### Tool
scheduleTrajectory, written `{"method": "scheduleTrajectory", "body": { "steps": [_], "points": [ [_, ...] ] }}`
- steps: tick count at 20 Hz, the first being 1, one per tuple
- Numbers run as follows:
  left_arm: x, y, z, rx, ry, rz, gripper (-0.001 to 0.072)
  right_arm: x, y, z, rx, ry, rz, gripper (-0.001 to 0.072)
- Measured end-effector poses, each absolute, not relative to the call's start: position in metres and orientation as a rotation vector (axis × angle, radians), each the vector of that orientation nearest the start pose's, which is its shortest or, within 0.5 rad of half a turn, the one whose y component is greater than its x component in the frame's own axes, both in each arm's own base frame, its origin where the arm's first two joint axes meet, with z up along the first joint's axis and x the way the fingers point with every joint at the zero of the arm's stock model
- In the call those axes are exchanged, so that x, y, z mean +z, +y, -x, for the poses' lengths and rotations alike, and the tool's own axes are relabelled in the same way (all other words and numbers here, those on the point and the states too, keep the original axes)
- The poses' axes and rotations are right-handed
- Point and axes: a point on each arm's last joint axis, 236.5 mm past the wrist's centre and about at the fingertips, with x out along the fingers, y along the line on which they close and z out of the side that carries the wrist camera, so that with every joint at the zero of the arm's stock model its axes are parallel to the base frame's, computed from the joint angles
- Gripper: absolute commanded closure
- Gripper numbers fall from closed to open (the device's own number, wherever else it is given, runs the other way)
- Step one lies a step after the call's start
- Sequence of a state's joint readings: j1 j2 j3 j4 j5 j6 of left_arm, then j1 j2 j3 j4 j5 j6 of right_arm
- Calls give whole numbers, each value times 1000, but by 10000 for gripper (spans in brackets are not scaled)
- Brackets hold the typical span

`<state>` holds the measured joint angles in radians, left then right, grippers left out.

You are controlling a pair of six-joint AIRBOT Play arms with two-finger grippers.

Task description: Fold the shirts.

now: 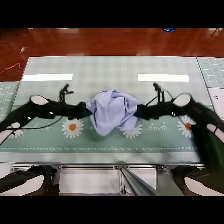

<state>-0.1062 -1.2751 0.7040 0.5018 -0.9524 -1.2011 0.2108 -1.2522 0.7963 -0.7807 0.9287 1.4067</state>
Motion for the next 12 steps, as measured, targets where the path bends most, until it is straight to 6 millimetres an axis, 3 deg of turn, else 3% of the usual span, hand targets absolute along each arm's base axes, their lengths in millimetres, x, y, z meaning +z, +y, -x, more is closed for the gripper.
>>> {"method": "scheduleTrajectory", "body": {
  "steps": [1, 3, 5, 7, 9, 12],
  "points": [
    [-19, -198, -328, -557, 1255, 774, 684, -18, 200, -328, 490, 1300, -518, 693],
    [41, -179, -360, -594, 1102, 760, 685, 36, 180, -363, 475, 1175, -441, 693],
    [114, -158, -388, -613, 932, 732, 684, 110, 158, -394, 459, 1011, -376, 693],
    [194, -140, -402, -634, 755, 677, 684, 191, 138, -409, 442, 841, -309, 693],
    [276, -131, -401, -662, 579, 599, 685, 269, 122, -406, 426, 681, -238, 693],
    [385, -128, -374, -701, 344, 472, 685, 368, 101, -369, 384, 471, -134, 693]
  ]
}}
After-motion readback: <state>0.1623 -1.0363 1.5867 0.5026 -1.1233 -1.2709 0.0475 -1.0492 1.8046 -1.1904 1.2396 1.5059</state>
